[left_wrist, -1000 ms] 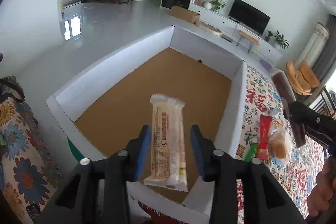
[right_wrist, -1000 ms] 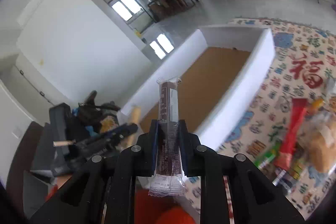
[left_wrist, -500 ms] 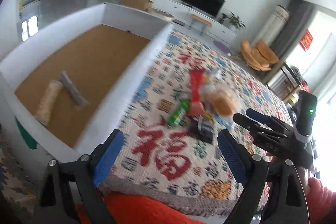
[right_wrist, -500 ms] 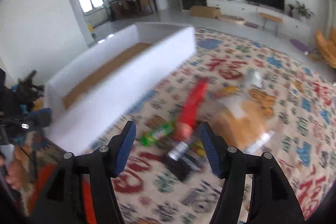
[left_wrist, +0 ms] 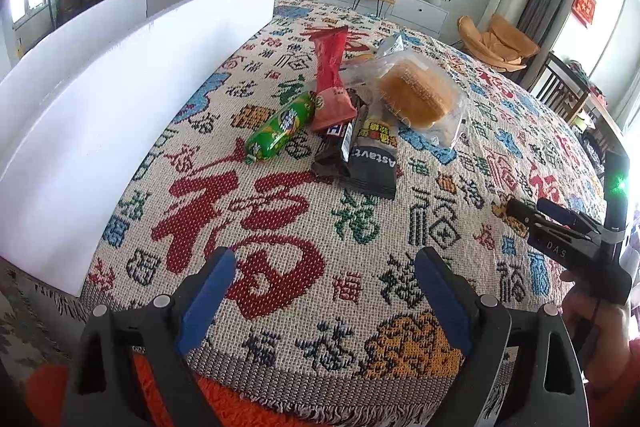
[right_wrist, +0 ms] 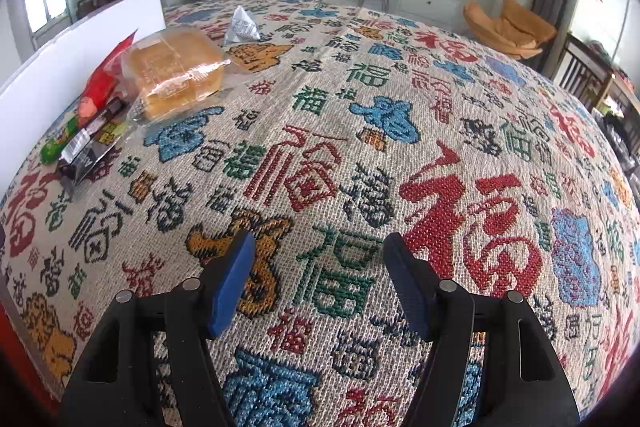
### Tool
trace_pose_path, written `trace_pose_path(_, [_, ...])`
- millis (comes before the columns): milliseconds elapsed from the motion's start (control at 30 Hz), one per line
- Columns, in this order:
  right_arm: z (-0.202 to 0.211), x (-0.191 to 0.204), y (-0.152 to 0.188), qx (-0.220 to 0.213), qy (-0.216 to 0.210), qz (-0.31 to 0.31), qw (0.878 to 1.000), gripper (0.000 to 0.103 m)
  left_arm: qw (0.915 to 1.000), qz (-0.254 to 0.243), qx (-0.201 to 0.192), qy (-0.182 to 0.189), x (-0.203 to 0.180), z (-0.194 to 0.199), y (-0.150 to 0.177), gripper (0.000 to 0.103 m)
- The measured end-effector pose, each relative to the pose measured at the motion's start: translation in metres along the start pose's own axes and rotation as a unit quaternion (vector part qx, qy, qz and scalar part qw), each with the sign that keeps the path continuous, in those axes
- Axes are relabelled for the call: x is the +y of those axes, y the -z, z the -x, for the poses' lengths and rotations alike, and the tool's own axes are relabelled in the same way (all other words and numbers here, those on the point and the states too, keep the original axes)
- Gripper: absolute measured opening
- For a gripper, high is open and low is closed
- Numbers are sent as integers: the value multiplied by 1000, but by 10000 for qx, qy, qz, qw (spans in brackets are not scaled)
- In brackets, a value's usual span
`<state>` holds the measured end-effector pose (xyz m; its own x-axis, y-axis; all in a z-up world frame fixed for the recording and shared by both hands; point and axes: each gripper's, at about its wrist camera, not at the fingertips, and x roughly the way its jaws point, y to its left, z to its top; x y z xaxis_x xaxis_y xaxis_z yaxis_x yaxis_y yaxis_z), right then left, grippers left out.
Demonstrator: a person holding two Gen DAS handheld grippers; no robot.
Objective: Organize snacks
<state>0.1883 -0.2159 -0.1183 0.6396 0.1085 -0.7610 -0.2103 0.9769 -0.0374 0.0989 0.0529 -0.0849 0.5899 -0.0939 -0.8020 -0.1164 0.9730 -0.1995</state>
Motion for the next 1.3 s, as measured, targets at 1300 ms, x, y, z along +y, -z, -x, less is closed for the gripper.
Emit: trace_pose_path(1300, [-5,-5,-1,73,-95,-247,9996,79,10000,49,-61,-7,2,1,4,91])
